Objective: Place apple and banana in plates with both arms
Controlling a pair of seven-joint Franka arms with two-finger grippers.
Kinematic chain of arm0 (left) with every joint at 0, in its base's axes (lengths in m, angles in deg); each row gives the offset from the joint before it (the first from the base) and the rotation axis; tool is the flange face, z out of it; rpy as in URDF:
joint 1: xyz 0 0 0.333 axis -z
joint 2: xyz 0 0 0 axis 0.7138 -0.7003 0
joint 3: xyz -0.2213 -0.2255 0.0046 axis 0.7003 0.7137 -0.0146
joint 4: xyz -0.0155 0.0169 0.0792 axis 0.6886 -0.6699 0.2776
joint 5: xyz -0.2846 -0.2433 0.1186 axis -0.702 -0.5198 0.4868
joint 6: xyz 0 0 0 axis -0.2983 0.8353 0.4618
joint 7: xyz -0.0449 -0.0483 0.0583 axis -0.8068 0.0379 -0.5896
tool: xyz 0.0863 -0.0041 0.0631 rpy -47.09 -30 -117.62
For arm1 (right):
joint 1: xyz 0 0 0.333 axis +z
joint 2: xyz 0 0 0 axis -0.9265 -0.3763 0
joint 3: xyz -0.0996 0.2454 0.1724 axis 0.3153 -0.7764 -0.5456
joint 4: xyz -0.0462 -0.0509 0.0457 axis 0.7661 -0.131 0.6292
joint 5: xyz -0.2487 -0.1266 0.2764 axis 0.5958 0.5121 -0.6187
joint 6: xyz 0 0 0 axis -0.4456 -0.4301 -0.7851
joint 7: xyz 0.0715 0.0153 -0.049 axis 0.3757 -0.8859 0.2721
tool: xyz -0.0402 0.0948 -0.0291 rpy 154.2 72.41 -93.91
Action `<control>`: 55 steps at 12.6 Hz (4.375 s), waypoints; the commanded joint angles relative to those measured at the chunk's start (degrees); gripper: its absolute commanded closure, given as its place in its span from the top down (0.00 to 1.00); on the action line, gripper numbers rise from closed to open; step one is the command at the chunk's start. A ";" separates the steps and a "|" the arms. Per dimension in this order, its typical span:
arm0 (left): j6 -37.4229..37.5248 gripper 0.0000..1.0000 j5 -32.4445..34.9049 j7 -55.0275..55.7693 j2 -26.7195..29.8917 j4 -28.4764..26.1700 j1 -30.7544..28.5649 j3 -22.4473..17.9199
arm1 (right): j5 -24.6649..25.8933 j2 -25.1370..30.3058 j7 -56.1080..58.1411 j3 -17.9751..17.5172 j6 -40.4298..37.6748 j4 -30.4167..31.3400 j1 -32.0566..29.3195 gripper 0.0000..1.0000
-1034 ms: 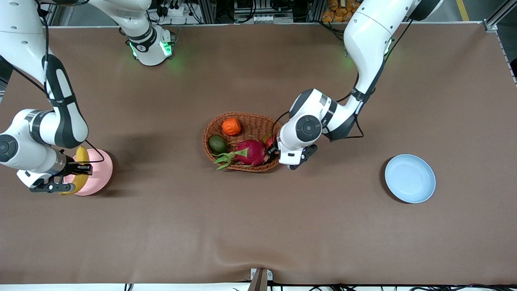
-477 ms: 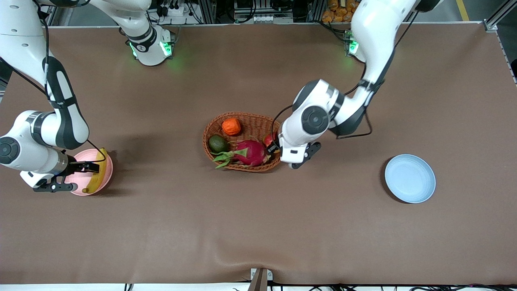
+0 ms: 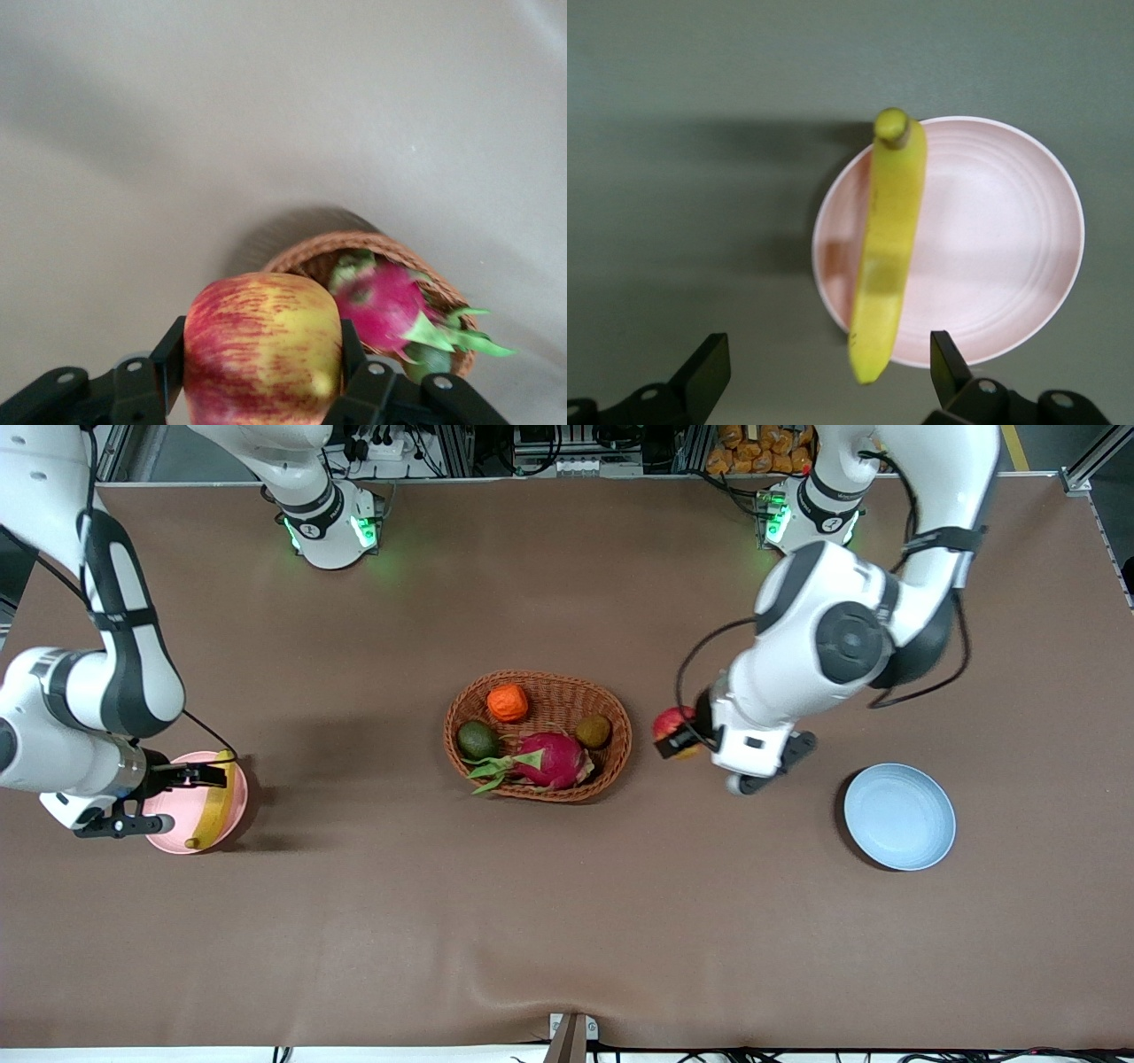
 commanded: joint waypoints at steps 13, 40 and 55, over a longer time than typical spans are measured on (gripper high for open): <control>3.60 0.00 0.49 -60.16 -0.74 -4.85 -27.30 0.86 | -4.79 22.79 -11.06 -0.17 -6.73 11.07 8.33 1.00; 1.21 1.00 -17.02 -106.01 -16.50 4.29 -44.81 1.03 | 1.88 23.25 -7.55 -0.70 -36.90 -21.72 6.22 1.00; 22.49 1.00 13.58 -45.33 17.00 6.05 -12.92 -3.33 | -3.65 24.56 -9.65 0.00 -34.60 -18.57 5.25 1.00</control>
